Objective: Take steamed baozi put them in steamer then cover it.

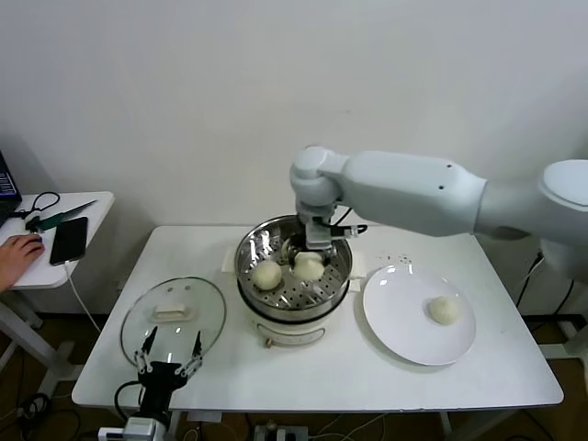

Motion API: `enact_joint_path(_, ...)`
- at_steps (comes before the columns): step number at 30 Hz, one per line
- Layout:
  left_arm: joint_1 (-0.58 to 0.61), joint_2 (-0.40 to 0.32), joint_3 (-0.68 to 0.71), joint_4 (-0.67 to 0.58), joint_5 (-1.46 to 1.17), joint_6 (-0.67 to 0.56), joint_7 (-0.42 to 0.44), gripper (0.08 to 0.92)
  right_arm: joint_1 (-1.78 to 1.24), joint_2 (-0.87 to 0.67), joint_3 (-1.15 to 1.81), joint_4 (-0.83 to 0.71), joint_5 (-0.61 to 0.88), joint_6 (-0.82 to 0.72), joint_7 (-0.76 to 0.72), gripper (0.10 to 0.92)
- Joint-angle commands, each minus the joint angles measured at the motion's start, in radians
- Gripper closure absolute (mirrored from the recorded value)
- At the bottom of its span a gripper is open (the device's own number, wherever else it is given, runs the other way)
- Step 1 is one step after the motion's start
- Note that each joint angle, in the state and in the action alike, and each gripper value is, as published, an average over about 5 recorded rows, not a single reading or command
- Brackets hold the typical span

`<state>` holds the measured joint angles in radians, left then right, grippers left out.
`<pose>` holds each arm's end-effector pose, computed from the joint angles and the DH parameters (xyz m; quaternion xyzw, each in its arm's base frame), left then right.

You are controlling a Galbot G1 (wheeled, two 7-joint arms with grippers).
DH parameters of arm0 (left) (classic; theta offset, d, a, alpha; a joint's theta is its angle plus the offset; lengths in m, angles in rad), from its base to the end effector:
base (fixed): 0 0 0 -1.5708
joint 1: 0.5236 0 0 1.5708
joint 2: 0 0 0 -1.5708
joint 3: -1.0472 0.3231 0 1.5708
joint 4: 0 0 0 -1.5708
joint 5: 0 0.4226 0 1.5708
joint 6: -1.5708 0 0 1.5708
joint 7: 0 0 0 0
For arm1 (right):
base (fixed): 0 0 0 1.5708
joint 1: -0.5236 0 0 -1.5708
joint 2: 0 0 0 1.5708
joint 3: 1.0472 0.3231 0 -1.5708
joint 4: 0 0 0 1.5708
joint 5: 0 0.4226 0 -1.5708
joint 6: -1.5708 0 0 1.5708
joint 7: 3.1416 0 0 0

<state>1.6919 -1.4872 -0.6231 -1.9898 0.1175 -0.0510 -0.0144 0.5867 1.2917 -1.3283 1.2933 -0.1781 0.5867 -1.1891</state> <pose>0.2184 0.0508 -0.3487 0.0192 -0.9889 -0.1203 0.0853 0.5355 0.2545 -0.0791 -0.6634 -0.0180 -0.7475 0.0285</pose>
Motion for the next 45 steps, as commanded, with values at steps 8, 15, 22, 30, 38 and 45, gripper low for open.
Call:
enact_joint_path(8, -0.004, 0.010, -0.005, 0.016, -0.011, -0.002, 0.001, 0.177, -0.098, 0.073, -0.006, -0.024, -0.057, 0.036, 0.005, 0.313)
enact_joint_path(15, -0.009, 0.015, -0.002, 0.017, -0.010, 0.002, 0.001, 0.177, -0.105, 0.066, -0.009, -0.018, -0.064, 0.032, 0.010, 0.313)
enact_joint_path(22, -0.002, 0.014, -0.003, 0.021, -0.011, -0.002, 0.001, 0.177, -0.101, 0.059, 0.001, -0.018, -0.091, 0.026, 0.013, 0.243)
enact_joint_path(30, 0.001, 0.015, -0.003, 0.017, -0.010, -0.003, 0.001, 0.177, -0.081, 0.044, 0.045, -0.019, -0.111, 0.042, 0.001, 0.203)
enact_joint_path(38, 0.002, 0.019, -0.001, 0.008, -0.007, -0.001, 0.001, 0.177, -0.017, -0.033, 0.092, -0.028, -0.087, -0.008, 0.023, 0.203)
enact_joint_path(45, 0.005, 0.023, -0.001, 0.002, -0.006, -0.003, 0.001, 0.177, 0.058, -0.256, 0.089, -0.013, 0.125, -0.476, 0.159, 0.203)
